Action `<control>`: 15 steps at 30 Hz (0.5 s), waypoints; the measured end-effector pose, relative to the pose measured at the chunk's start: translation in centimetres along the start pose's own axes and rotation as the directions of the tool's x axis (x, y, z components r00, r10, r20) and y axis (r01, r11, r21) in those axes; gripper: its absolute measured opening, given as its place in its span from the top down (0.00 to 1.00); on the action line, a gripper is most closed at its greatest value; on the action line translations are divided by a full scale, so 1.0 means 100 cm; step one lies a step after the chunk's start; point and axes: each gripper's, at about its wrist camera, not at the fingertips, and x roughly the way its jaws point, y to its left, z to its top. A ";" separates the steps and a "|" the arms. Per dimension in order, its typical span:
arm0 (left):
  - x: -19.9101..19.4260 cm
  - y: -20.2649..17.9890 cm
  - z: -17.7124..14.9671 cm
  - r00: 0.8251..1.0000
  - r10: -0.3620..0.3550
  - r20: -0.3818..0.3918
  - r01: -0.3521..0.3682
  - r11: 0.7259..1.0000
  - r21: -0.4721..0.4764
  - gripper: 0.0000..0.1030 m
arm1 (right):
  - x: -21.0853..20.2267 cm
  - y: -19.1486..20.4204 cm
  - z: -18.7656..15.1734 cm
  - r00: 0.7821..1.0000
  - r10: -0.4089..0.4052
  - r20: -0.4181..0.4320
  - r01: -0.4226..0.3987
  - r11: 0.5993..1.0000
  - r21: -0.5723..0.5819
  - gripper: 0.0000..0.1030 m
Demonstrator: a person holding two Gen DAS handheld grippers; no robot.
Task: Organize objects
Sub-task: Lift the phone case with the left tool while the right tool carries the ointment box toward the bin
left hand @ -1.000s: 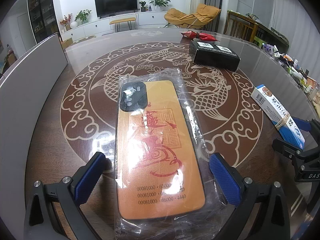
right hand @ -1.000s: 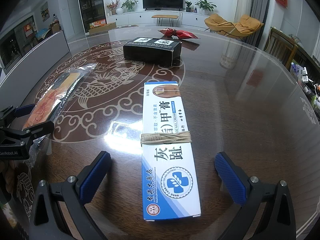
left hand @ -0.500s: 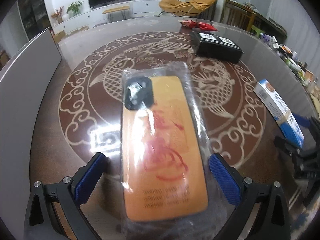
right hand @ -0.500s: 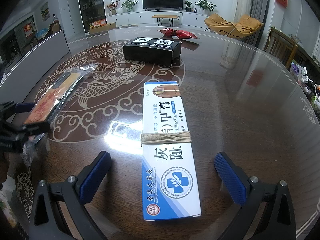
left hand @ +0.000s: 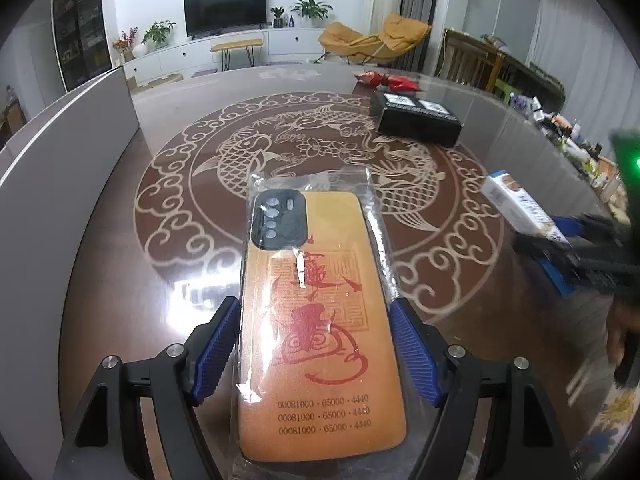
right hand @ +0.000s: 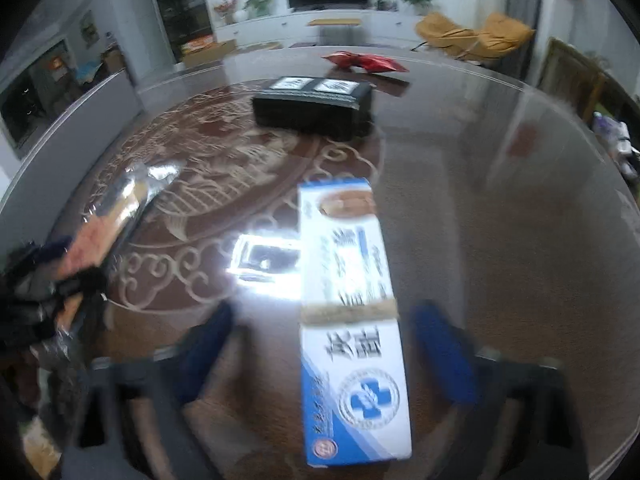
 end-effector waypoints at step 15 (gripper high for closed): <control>-0.103 0.060 0.008 0.979 -0.148 0.139 0.171 0.970 -0.174 0.67 | -0.125 0.089 0.091 0.914 0.345 0.212 -0.353 0.936 -0.001 0.57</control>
